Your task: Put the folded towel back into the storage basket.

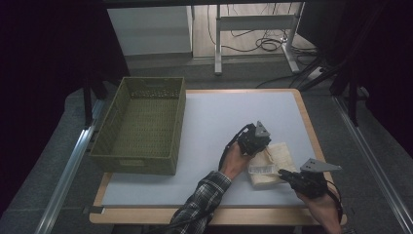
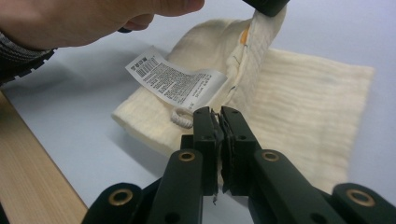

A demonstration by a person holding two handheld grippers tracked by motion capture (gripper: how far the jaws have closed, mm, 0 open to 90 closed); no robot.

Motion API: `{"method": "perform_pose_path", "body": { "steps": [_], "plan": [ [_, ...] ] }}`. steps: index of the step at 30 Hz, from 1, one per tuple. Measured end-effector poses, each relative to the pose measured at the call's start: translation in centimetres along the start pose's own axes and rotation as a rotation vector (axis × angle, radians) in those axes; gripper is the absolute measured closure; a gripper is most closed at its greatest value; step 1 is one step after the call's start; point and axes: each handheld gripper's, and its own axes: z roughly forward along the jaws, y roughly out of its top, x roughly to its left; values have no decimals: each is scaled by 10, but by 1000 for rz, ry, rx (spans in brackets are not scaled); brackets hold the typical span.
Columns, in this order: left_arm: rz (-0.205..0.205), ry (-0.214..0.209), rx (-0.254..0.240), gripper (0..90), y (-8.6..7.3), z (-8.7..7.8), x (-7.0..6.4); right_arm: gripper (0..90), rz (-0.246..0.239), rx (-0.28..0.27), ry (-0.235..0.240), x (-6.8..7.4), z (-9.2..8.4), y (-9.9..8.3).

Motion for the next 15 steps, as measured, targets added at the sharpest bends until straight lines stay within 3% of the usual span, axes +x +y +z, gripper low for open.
{"method": "perform_pose_path", "body": {
  "steps": [5,15],
  "plan": [
    [-1,-8,-10,857,9,12,-3,855,13,1,-22,-9,-5,-4],
    [33,-10,17,854,25,32,-9,854,43,5,-53,-22,-8,-10]
  ]
}}
